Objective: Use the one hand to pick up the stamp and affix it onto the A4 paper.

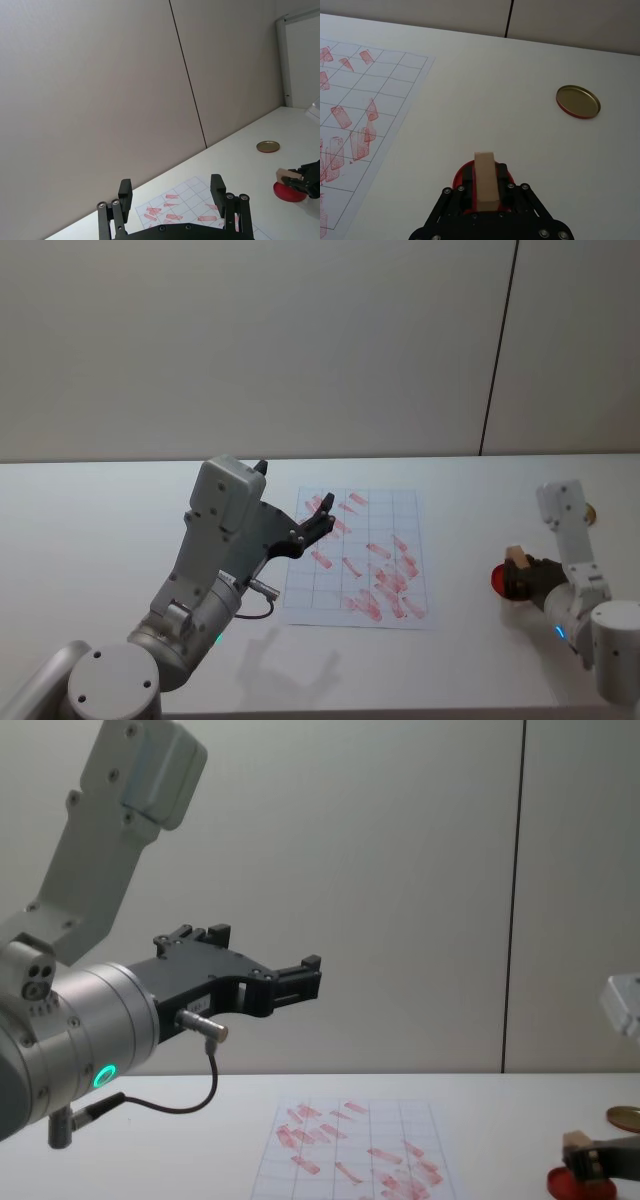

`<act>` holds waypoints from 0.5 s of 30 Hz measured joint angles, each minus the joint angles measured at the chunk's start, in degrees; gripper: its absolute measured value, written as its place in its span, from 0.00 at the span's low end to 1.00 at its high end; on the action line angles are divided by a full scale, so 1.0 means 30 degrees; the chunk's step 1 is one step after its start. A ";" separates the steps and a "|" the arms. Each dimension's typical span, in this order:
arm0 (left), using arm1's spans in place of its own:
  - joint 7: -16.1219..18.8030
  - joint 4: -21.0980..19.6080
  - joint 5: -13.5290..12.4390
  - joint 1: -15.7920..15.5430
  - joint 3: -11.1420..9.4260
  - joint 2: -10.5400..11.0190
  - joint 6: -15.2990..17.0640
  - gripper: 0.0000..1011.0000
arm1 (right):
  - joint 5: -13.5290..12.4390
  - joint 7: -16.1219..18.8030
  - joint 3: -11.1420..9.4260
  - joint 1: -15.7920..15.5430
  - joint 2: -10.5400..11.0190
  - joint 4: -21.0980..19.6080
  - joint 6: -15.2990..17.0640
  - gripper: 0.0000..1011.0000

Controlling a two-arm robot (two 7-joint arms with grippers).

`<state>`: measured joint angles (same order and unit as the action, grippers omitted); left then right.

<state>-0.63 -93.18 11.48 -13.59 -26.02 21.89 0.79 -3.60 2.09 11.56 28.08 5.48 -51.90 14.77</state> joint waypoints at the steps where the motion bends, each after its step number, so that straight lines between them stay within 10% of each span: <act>1: 0.0001 0.0000 0.0000 0.0000 0.0000 -0.0001 0.0000 0.98 | -0.0002 0.0024 -0.0002 0.0004 -0.0005 0.0047 -0.0053 0.26; 15: 0.0001 0.0000 0.0000 0.0000 0.0000 -0.0001 0.0000 0.98 | 0.0060 0.0136 0.0000 0.0149 -0.0076 0.0238 -0.0746 0.72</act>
<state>-0.62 -93.18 11.48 -13.59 -26.02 21.89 0.79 -3.42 2.50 11.56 28.53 5.25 -51.19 12.53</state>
